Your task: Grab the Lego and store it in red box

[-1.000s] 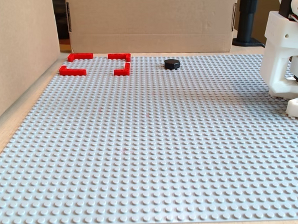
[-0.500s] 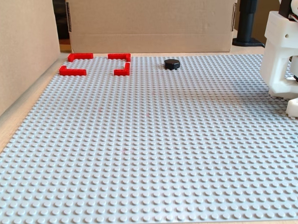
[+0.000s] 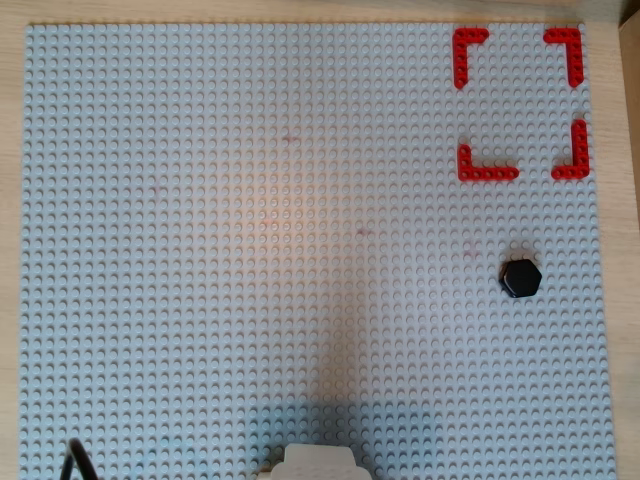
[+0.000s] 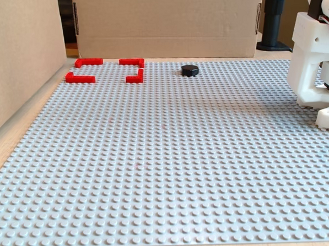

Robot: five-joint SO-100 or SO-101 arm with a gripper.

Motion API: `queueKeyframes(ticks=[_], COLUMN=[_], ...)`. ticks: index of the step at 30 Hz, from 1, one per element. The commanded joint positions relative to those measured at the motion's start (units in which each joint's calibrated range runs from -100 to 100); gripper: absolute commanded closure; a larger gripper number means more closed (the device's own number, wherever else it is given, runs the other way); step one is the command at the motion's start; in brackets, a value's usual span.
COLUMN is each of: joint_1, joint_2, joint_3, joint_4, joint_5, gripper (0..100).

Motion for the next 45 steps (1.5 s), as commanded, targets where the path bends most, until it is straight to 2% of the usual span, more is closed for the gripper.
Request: queueKeyframes(ticks=[1, 10, 19, 24, 31, 37, 45], joint_1=[-0.27, 1.14, 22.65, 29.13, 29.13, 26.08, 26.0], joint_2=[6.62, 24.5, 41.03, 50.09, 60.6, 64.93, 68.91], joint_3=[-0.68, -5.86, -8.22, -7.68, -7.59, -5.68, 1.87], joint_4=[-1.12, -9.63, -14.28, -14.19, -11.12, -9.8, -17.7], joint_5=[0.4, 0.35, -0.9, -2.26, -2.0, -2.0, -2.52], gripper=[99, 99, 99, 99, 91, 89, 88])
